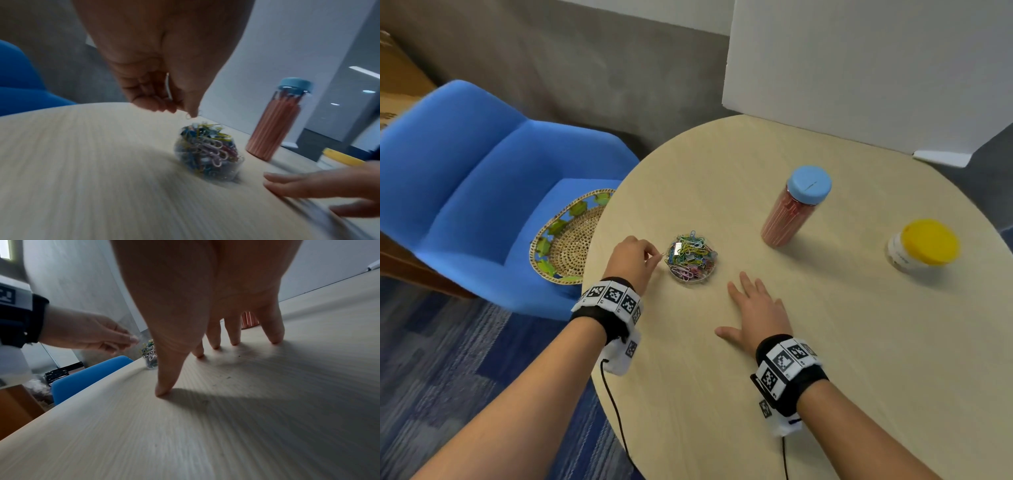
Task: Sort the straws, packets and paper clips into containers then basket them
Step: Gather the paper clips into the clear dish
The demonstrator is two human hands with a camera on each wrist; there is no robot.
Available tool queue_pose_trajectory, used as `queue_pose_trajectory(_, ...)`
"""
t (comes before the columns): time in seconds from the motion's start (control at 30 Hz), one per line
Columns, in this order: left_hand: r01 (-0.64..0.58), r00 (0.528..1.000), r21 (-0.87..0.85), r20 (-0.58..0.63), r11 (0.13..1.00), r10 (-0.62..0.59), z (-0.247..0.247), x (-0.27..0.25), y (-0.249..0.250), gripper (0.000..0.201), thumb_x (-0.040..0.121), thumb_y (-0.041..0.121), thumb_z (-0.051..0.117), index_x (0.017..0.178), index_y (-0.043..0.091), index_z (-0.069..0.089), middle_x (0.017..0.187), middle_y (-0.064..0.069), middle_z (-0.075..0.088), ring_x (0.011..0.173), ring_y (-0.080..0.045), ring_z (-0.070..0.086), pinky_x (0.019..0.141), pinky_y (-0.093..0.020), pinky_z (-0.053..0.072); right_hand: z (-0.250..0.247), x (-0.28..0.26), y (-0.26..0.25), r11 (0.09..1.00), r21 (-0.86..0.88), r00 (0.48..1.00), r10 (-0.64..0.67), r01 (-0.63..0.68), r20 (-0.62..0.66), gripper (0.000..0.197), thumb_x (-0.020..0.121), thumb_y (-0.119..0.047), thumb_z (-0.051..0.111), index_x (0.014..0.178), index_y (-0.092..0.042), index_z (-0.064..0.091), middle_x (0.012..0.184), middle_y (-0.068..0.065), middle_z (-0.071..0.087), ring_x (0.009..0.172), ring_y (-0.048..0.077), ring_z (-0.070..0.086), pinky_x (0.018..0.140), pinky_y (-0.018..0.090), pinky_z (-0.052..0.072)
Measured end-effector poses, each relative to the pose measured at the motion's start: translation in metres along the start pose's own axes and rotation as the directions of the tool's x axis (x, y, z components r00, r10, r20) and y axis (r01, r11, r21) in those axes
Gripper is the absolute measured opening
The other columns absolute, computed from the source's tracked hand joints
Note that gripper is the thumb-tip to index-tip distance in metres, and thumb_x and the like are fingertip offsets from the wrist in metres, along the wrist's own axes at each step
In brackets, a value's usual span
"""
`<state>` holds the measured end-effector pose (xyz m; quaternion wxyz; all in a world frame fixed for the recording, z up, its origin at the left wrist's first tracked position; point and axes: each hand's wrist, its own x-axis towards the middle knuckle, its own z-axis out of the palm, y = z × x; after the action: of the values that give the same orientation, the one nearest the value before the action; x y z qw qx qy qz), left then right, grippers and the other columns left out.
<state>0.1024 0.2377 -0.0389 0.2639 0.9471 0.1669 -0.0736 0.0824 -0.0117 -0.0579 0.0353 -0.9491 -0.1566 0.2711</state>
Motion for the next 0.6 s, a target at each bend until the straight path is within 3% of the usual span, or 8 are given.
queue_pose_trajectory(0.07, -0.180, 0.983, -0.060, -0.033, 0.982, 0.178, -0.003, -0.008, 0.013, 0.011, 0.091, 0.028, 0.065, 0.092, 0.018, 0.070, 0.092, 0.000, 0.052, 0.090, -0.017, 0.048, 0.079, -0.027, 0.039, 0.001, 0.000, 0.000, 1.000, 0.000, 1.000, 0.002, -0.002, -0.006, 0.096, 0.082, -0.066, 0.061, 0.156, -0.032, 0.010, 0.165, -0.007, -0.008, 0.152, 0.022, 0.001, 0.116, 0.055, 0.023)
queue_pose_trajectory(0.13, -0.283, 0.959, -0.017, -0.005, 0.959, 0.283, 0.000, -0.009, 0.029, 0.011, 0.090, 0.031, 0.067, 0.090, 0.020, 0.071, 0.090, 0.001, 0.050, 0.093, -0.016, 0.045, 0.081, -0.028, 0.039, 0.001, -0.001, -0.001, 1.000, 0.000, 1.000, 0.002, -0.002, -0.010, 0.095, 0.082, -0.066, 0.060, 0.156, -0.032, 0.010, 0.165, -0.007, -0.008, 0.152, 0.022, 0.000, 0.116, 0.055, 0.022)
queue_pose_trajectory(0.33, -0.336, 0.938, 0.173, -0.024, 0.926, 0.345, 0.017, -0.005, 0.064, 0.019, 0.090, 0.029, 0.060, 0.097, 0.016, 0.072, 0.099, -0.004, 0.053, 0.101, -0.024, 0.048, 0.084, -0.033, 0.043, 0.001, 0.000, -0.001, 1.000, 0.022, 1.000, -0.002, 0.002, 0.002, 0.095, 0.083, -0.063, 0.061, 0.155, -0.031, 0.009, 0.164, -0.006, -0.009, 0.152, 0.023, -0.001, 0.116, 0.057, 0.020)
queue_pose_trajectory(0.6, -0.370, 0.925, 0.354, 0.054, 0.859, 0.376, 0.025, -0.004, 0.075, 0.024, 0.087, 0.031, 0.055, 0.088, 0.016, 0.074, 0.100, -0.005, 0.055, 0.099, -0.025, 0.047, 0.080, -0.034, 0.044, 0.000, 0.000, -0.001, 1.000, 0.019, 1.000, -0.011, 0.011, 0.011, 0.095, 0.083, -0.062, 0.062, 0.156, -0.030, 0.009, 0.164, -0.005, -0.010, 0.152, 0.024, -0.002, 0.117, 0.058, 0.019)
